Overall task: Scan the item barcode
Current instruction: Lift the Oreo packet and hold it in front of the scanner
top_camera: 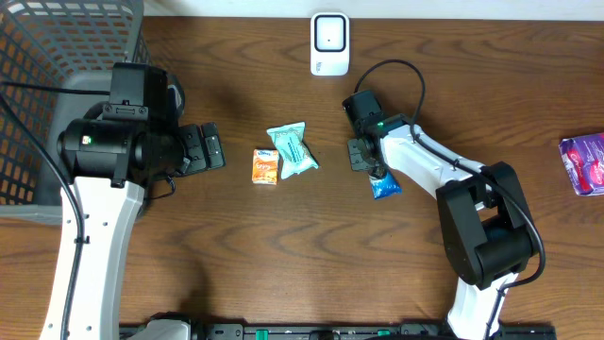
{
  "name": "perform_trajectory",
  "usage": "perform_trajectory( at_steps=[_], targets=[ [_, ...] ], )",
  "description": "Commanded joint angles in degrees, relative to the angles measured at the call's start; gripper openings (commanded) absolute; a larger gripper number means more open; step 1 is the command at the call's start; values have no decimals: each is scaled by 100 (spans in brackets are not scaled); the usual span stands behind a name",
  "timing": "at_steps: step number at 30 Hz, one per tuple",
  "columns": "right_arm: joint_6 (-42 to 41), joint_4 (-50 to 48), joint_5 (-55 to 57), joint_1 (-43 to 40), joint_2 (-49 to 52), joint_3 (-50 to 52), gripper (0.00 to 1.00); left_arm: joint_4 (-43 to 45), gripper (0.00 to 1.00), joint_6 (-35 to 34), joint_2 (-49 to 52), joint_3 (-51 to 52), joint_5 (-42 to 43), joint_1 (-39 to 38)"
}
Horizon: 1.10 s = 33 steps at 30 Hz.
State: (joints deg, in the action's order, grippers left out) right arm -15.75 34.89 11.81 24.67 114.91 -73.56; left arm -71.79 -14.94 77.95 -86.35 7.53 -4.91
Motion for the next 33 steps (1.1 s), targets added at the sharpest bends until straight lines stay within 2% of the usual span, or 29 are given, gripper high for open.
perform_trajectory(
  at_steps=[1,11,19,33],
  targets=[
    [46,52,33,-46,380,-2,1,-17,98,74,-9,-114,-33,13],
    [37,33,28,-42,380,-1327,1,-17,98,76,-9,-114,-33,13],
    [39,-339,28,-44,380,-2326,1,-17,98,74,-9,-114,-33,13],
    [-175,-3342,26,-46,505,-2385,1,-17,98,76,-9,-114,-33,13]
  ],
)
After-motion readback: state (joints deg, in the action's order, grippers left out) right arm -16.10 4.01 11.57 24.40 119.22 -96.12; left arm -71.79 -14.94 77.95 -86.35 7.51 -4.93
